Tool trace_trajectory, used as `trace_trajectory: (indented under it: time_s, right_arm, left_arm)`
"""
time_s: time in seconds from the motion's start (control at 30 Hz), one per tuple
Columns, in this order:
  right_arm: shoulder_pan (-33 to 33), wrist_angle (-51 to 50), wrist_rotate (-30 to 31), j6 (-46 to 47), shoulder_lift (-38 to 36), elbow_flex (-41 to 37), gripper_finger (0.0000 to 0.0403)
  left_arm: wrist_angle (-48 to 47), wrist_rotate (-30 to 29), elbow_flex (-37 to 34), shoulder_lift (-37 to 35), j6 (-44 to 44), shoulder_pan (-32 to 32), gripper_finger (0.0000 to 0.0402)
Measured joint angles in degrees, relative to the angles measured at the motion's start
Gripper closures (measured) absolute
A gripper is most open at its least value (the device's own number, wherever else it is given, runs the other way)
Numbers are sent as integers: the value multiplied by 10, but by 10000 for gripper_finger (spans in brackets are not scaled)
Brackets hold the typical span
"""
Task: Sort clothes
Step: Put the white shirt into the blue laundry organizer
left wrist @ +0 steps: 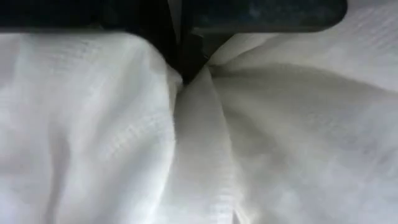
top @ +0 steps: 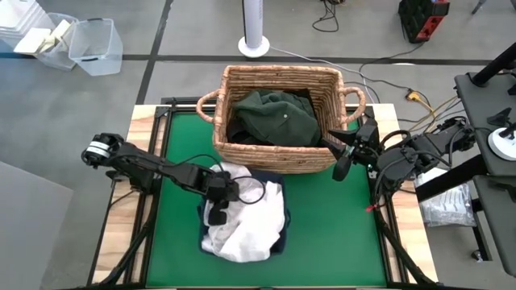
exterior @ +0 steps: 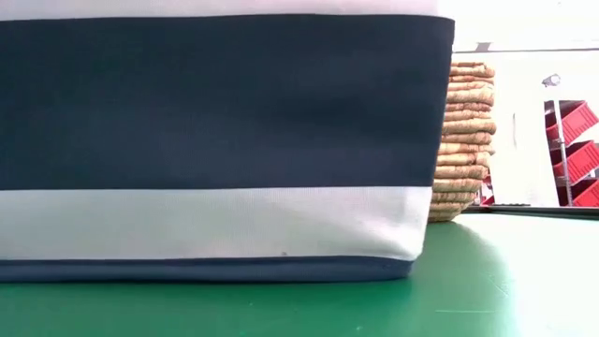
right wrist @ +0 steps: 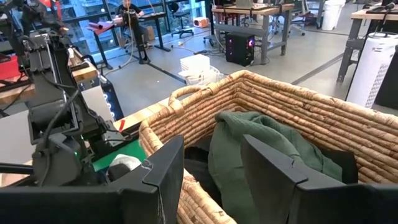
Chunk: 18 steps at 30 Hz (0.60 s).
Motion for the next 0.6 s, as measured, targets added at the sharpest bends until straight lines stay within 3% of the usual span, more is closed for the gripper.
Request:
trace_trajectory:
  time_s: [0.6]
  right_arm:
    - [0, 0, 0, 0, 0, 0, 252]
  left_arm:
    - [-162, -1, 154, -1, 25, 0, 401]
